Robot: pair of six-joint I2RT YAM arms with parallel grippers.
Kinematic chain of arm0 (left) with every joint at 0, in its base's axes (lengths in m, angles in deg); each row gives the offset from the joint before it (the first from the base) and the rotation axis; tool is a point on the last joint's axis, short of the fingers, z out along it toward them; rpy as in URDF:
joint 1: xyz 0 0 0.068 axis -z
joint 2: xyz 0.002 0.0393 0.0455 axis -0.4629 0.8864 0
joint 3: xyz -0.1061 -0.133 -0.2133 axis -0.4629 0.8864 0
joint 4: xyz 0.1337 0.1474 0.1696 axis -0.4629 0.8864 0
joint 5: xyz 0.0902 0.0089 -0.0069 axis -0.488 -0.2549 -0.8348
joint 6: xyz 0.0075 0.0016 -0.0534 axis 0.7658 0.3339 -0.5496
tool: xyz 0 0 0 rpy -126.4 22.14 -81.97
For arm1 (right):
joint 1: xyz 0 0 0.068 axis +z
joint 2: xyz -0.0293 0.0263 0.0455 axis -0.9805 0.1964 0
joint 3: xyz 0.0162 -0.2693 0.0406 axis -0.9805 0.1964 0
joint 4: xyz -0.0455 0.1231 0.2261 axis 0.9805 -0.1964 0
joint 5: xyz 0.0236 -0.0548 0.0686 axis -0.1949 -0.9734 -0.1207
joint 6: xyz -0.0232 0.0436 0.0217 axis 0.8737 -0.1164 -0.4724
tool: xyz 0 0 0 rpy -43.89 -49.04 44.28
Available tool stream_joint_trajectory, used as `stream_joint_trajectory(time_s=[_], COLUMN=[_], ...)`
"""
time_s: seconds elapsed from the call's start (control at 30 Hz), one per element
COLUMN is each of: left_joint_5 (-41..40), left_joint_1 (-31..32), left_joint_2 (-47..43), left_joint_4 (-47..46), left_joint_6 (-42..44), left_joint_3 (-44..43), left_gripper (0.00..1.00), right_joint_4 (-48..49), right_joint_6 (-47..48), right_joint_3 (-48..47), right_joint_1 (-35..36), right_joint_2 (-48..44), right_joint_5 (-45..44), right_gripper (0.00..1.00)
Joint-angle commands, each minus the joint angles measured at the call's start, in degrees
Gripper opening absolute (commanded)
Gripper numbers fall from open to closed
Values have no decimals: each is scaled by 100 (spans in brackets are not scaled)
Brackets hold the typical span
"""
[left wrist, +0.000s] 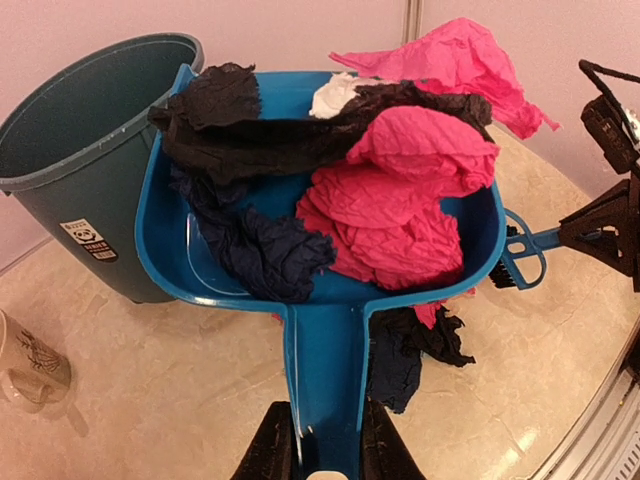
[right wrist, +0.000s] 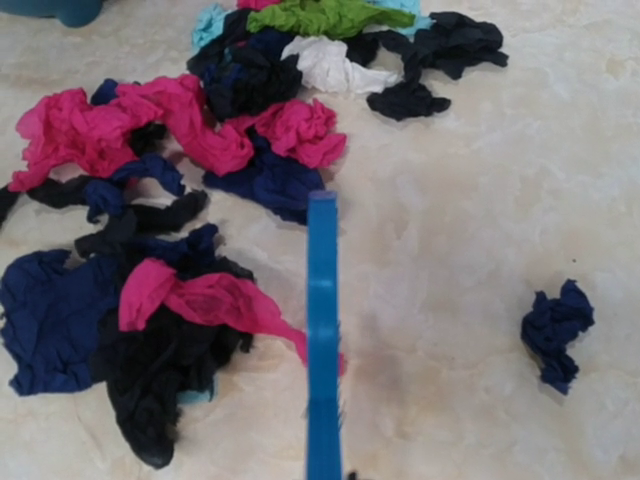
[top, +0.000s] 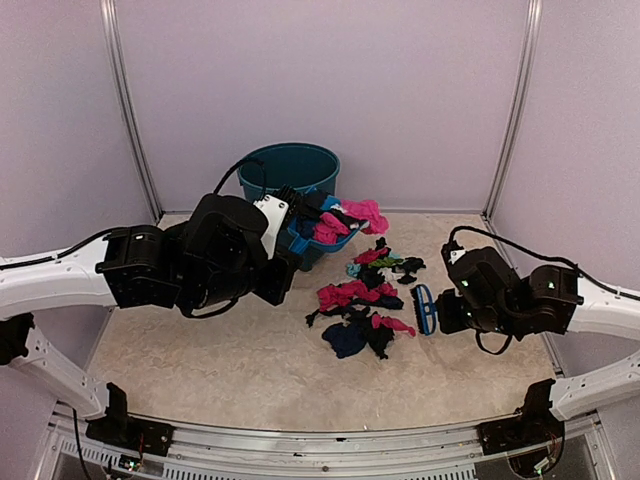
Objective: Sweep away the paper scraps from the table
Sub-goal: Dump the paper scraps into the trash bin.
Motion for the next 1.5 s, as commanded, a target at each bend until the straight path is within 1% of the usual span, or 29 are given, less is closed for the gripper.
stream_joint_trajectory(time_s=[0.0, 0.3, 0.57, 0.83, 1.0, 1.13, 1.2, 1.33, 1.4, 1.47], left_joint_5=[-97, 340, 350, -784, -1522, -2507, -2974, -3771, -4267, -4762], left_joint_1=[-346, -1487, -2232, -2428, -2413, -2310, -2245, -2154, -2139, -2138], left_joint_2=[230, 734, 1525, 2560, 2846, 3187, 3258, 3229, 3219, 3195], left_joint_4=[517, 941, 1302, 1901, 1901, 1892, 1644, 784, -107, -1355], left_joint_6=[296, 598, 919, 1333, 1706, 2195, 2566, 3418, 4247, 5577], left_joint_3=[-692, -1825, -3002, -4261, -4496, -4659, -4556, -4088, -3726, -3310], left_gripper=[4, 4, 4, 3, 3, 3, 3, 3, 3, 3], right_joint_4=[312, 637, 781, 855, 814, 818, 843, 871, 903, 949], right_joint_6=[93, 280, 408, 407, 361, 330, 323, 305, 320, 338], right_joint_3=[105, 159, 218, 374, 529, 666, 741, 864, 896, 915], right_joint_1=[-72, -144, -215, -234, -235, -236, -238, -242, -239, -242], right_joint_2=[-80, -42, -47, -322, -636, -851, -937, -1113, -1200, -1268], right_joint_5=[84, 208, 371, 406, 335, 309, 313, 294, 278, 292], right_gripper=[0, 0, 0, 0, 0, 0, 0, 0, 0, 0])
